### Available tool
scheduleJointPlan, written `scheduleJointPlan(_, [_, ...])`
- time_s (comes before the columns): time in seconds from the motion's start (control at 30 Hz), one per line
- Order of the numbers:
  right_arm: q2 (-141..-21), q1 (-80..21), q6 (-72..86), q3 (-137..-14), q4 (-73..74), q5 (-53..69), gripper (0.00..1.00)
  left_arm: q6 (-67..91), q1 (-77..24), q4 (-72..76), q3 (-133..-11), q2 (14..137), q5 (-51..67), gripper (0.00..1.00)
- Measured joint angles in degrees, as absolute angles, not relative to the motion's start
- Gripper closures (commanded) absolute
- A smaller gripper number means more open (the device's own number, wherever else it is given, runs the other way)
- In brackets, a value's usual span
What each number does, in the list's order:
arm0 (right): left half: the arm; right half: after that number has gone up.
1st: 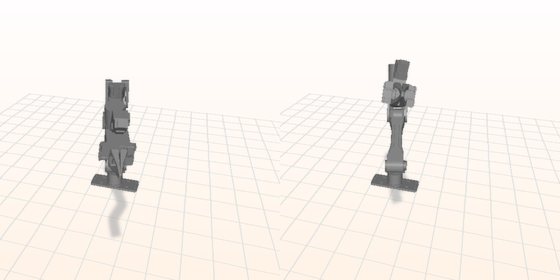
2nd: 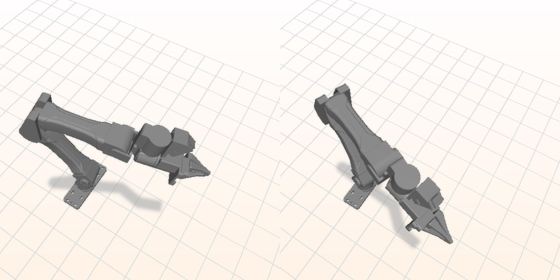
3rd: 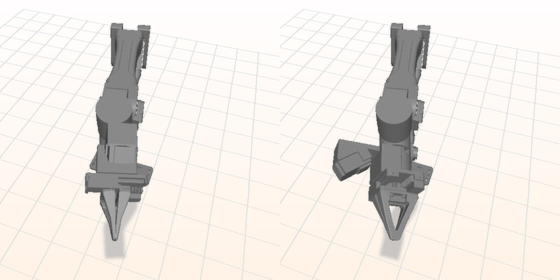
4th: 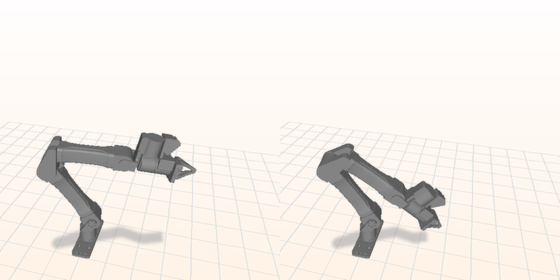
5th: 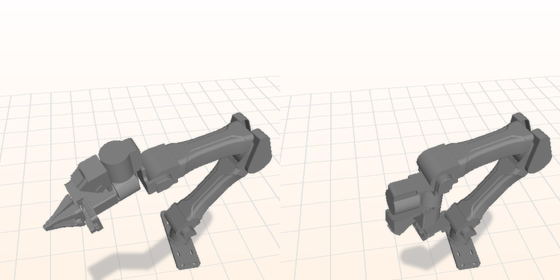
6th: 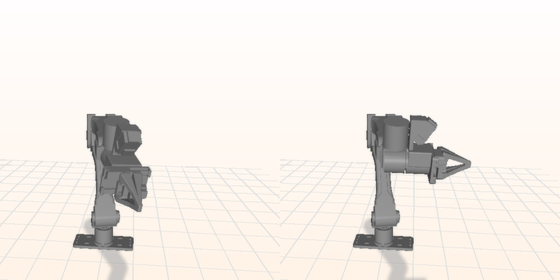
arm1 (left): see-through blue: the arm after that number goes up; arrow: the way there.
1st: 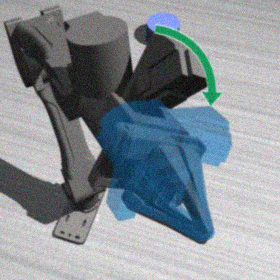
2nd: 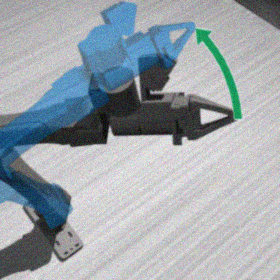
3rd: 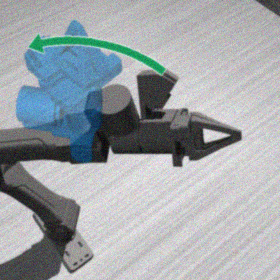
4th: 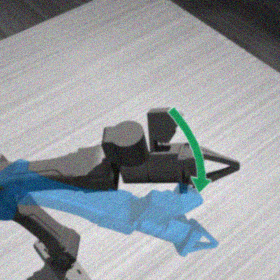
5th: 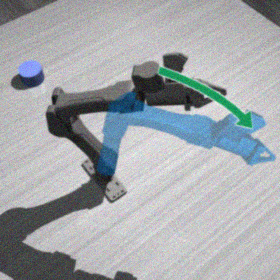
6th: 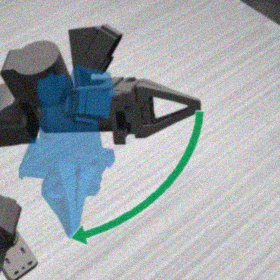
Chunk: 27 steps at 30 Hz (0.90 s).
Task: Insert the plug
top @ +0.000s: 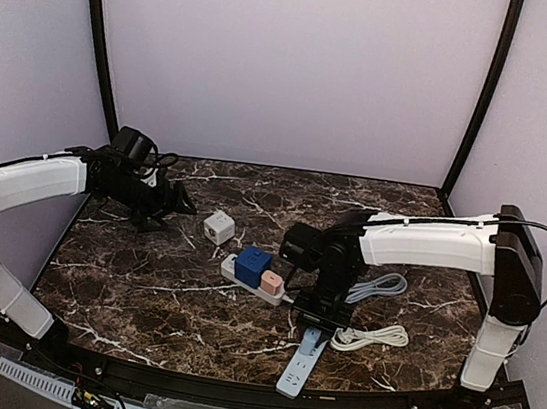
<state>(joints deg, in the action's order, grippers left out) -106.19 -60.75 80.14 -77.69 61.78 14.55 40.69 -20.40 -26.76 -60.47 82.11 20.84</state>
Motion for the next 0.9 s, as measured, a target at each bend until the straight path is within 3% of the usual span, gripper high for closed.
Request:
scheduleJointPlan(0.37, [-101.97,-59.09,79.5,-70.7,56.51,16.97,1.0,40.45,-20.4,-26.76,-60.49,82.11,20.93,0.11])
scheduleJointPlan(0.67, [-109.47,-60.07,80.25,-80.27,64.9,15.68,1.0,40.23,-20.4,-26.83,-60.49,82.11,20.86,0.11])
scheduleJointPlan(0.9, [-106.45,-60.38,80.9,-76.55,61.41,14.5,1.0,40.03,-20.4,-27.16,-60.88,82.11,20.43,0.11])
